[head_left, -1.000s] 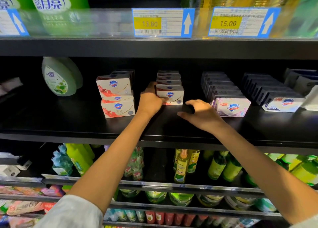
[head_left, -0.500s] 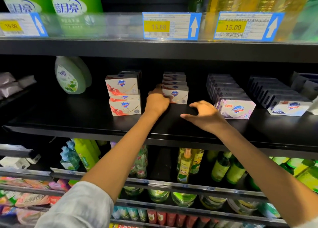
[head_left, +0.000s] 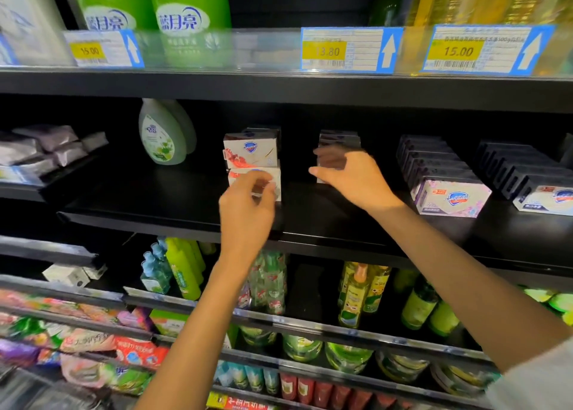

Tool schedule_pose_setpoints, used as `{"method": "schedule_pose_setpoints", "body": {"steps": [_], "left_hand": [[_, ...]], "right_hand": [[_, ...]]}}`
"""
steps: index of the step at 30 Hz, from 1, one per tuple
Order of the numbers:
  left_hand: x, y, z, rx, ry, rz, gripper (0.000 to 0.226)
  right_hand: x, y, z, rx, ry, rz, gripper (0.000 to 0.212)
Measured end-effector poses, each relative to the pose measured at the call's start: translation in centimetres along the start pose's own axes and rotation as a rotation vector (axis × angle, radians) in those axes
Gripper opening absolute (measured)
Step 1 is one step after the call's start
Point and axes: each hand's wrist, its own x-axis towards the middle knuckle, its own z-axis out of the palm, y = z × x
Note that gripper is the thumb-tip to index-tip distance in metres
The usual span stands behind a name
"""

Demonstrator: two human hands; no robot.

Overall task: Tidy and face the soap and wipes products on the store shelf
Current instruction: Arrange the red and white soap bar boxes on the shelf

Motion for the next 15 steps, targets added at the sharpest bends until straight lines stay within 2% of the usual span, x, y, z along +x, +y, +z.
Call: {"method": "schedule_pose_setpoints", "body": {"steps": [2,4,8,10,12,15], "left_hand": [[0.6,-1.7,-1.8,0.018,0.103,-0.029,0.016],[1.4,-3.3,-3.0,0.053,0.133,-0.102,0.029],[3.2,-5.2,-4.1,0.040,-0.038,-0.292,0.066],[3.9,-5.3,-4.0,-0.013,-0.138,-0.355,0.077],[4.4,-5.0,-3.8,-0.051,-0.193,-0.370,0.075],[5.1,-5.0,-3.2,-0.091,-0.211,-0.353,0.055]], "right_hand": [[1.3,-1.4,1.7,0.050,-0.020,-0.031,0.047],[2.7,-2.6,3.3,0.078,-0.040,-0.029,0.053],[5.4,-3.8,5.9,0.157,-0.104,0.028,0.069],[6.3,-3.8,6.9,0.169,-0.118,0.049,0.073],[6.8,-3.6,7.6,0.134,-0.102,0.054,0.074],[7.1,-3.4,8.2,0.109,-0.032,0.070,0.068]]}}
